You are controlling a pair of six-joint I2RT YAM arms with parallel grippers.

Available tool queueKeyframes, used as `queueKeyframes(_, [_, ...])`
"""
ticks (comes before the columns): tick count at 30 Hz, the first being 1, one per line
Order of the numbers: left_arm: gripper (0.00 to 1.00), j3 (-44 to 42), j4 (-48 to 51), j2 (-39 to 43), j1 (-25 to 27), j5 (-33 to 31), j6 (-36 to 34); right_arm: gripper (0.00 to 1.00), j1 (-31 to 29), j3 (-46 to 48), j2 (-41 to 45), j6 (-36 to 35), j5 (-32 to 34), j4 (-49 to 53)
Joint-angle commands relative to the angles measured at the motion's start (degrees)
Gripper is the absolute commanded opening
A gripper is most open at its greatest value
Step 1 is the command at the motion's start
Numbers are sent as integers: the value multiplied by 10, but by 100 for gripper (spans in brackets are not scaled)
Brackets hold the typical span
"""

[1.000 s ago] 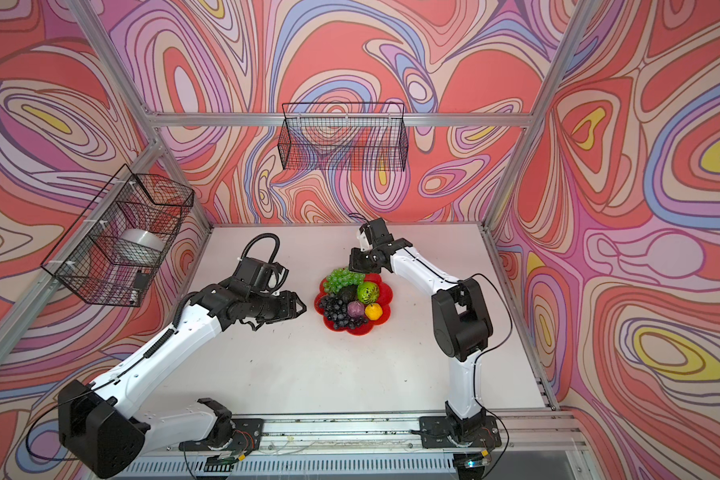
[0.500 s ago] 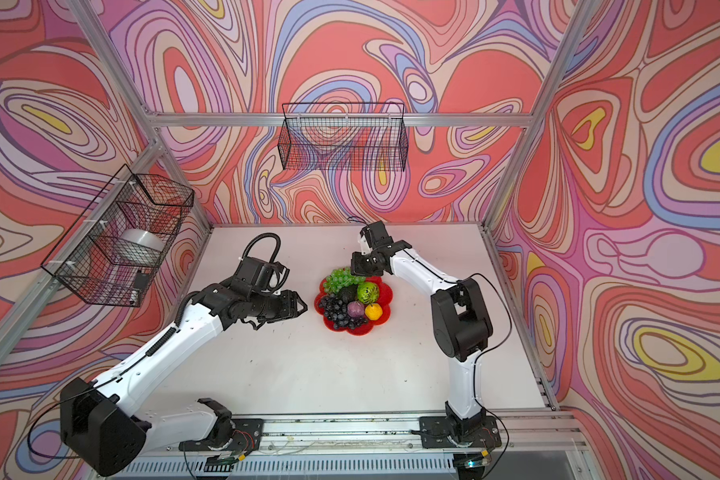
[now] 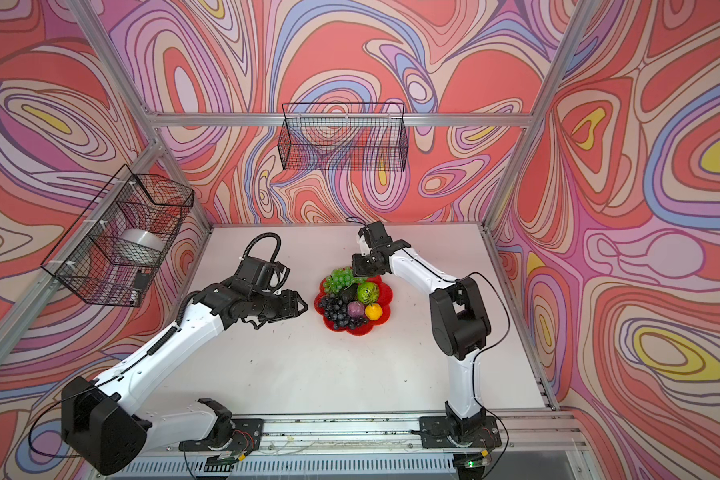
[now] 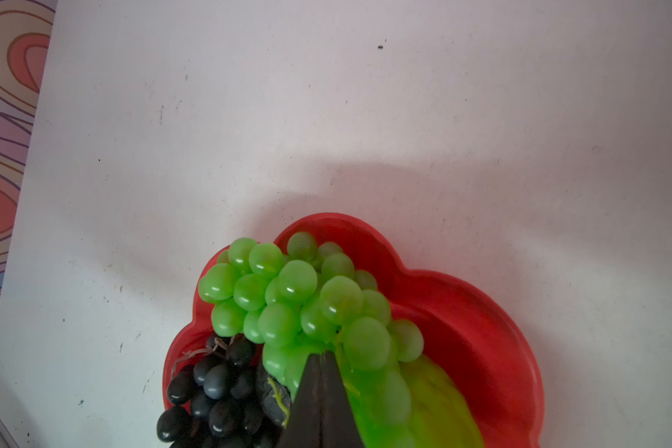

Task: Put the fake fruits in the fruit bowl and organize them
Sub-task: 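Lower the green grapes into the bowl and open the right gripper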

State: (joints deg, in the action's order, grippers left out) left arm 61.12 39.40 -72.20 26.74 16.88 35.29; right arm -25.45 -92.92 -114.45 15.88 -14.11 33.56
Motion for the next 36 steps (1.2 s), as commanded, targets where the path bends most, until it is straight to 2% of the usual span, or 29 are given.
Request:
queueKeyframes(1, [56,1,-5,-2,-1,0,9,0,-13,-10,-15,-31,23,17])
queueKeyframes(10, [56,1,-5,-2,-1,1,10,0,-18,-7,-18,-35,40,29])
queueKeyframes(16, [56,-1,-11,-4,-1,3,14,0,-17,-6,-10,-36,29,33])
queueKeyframes(21, [56,5,-8,-8,-1,3,13,7,-18,-7,-7,-24,-7,27])
queueKeyframes(26, [56,8,-4,-5,-1,2,11,16,-17,-16,-4,-33,22,37])
queueKeyframes(30, [56,8,-3,-4,-1,0,11,16,-18,-24,-10,-49,60,50])
queueKeyframes(36, [56,12,-1,-6,-1,0,10,17,-18,-31,-1,-48,31,54])
